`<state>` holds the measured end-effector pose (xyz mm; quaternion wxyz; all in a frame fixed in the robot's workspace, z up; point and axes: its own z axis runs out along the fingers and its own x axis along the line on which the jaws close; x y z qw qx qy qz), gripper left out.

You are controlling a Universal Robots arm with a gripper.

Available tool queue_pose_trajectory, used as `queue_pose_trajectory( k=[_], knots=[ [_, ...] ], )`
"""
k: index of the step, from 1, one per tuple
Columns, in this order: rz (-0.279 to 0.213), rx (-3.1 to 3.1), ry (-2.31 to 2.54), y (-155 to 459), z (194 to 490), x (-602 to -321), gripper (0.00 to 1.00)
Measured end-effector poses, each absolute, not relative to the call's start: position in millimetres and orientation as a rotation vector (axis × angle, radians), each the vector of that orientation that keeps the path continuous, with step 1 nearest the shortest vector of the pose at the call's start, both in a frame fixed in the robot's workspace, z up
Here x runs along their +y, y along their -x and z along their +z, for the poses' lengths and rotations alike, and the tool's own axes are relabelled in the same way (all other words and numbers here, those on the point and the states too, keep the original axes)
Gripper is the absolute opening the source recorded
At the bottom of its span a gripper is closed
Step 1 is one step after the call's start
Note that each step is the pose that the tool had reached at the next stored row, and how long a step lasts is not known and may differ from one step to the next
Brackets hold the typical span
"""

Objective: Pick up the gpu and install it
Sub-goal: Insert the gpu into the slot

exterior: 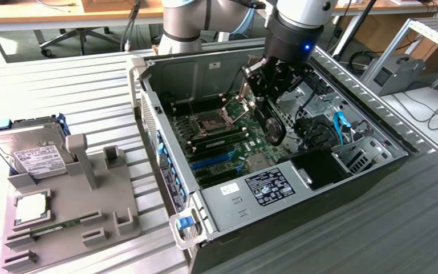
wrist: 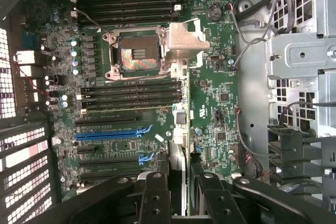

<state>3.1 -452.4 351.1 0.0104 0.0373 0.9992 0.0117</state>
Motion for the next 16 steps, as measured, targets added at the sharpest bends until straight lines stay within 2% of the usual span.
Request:
queue_pose_trajectory(
  k=[16],
  knots=[
    [0.038, 3.122, 0.010, -3.2, 351.1, -452.4, 0.26]
  ],
)
